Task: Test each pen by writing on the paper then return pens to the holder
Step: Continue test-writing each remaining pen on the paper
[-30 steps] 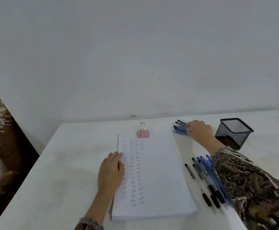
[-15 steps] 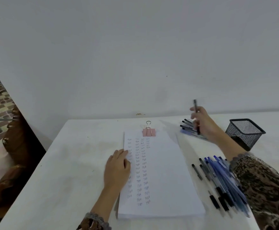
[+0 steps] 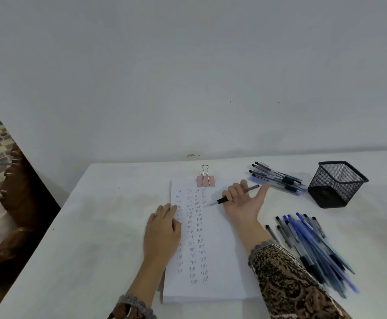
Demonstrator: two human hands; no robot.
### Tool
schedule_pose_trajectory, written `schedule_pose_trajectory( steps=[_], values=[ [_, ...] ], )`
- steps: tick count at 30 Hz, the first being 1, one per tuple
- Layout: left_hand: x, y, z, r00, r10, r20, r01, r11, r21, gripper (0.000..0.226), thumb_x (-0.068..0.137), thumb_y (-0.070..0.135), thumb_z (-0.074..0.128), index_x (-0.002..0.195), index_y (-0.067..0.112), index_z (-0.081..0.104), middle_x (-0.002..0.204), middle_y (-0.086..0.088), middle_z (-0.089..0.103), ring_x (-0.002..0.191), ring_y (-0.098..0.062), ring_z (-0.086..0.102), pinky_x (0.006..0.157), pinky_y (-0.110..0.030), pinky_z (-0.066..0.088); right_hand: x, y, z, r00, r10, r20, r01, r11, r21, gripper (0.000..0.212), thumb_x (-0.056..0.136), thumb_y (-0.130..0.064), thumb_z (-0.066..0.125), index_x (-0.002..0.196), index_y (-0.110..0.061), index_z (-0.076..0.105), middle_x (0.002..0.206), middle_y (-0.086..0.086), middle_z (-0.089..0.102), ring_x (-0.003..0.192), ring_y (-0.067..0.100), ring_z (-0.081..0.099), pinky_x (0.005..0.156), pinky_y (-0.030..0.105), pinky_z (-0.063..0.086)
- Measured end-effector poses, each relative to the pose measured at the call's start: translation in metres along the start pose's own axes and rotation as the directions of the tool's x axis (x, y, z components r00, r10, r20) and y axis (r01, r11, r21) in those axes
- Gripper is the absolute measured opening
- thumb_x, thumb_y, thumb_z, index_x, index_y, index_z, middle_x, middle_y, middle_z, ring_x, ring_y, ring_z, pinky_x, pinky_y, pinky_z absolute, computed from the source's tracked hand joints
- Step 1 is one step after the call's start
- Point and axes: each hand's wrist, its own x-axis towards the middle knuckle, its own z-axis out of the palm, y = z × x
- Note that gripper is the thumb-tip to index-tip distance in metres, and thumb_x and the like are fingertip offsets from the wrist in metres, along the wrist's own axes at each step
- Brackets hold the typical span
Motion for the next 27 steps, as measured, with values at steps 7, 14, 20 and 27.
schedule_pose_trajectory(
  steps=[7,14,20,27],
  values=[
    [0.001,0.001,-0.003,0.999,0.003,0.04,-0.004,1.0,0.03,0.044,0.097,0.017,0.034,0.14,0.017,0.038,0.148,0.002,0.034,0.138,-0.017,0.027,0.116,-0.032,0.019,0.018,0.012,0.008,1.0,-0.005,-0.028,-0.008,0.896,-0.443,0.064,0.095,-0.057,0.022,0.089,-0.009,0.064,0.061,0.004,0.066,0.049,0.012,0.057,0.049,0.019,0.048],
    [0.003,-0.001,-0.003,0.998,0.033,0.054,-0.036,0.998,0.049,0.044,0.096,0.016,0.033,0.14,0.014,0.037,0.148,-0.001,0.034,0.139,-0.017,0.027,0.116,-0.033,0.017,0.012,0.019,0.006,0.992,-0.054,0.117,0.127,0.585,-0.801,0.022,0.085,0.011,0.056,0.078,-0.008,0.051,0.059,0.004,0.063,0.048,0.011,0.062,0.045,0.017,0.048],
    [0.003,-0.004,-0.001,0.997,0.045,0.062,-0.049,0.996,0.068,0.045,0.096,0.017,0.033,0.141,0.015,0.036,0.148,0.0,0.035,0.138,-0.016,0.028,0.116,-0.034,0.019,0.009,0.03,0.0,0.965,-0.205,0.166,0.222,0.293,-0.93,0.052,0.072,0.023,0.044,0.059,-0.021,0.019,0.044,-0.016,0.024,0.043,0.003,0.019,0.046,0.013,0.021],
    [0.002,-0.004,-0.001,0.997,0.046,0.062,-0.05,0.997,0.063,0.045,0.096,0.017,0.032,0.141,0.015,0.035,0.149,-0.001,0.032,0.139,-0.016,0.025,0.116,-0.033,0.016,0.002,0.033,0.005,0.952,-0.216,0.215,0.258,0.191,-0.947,0.052,0.07,0.019,0.048,0.059,-0.022,0.017,0.057,-0.007,0.017,0.048,0.005,0.016,0.048,0.016,0.016]
  ],
)
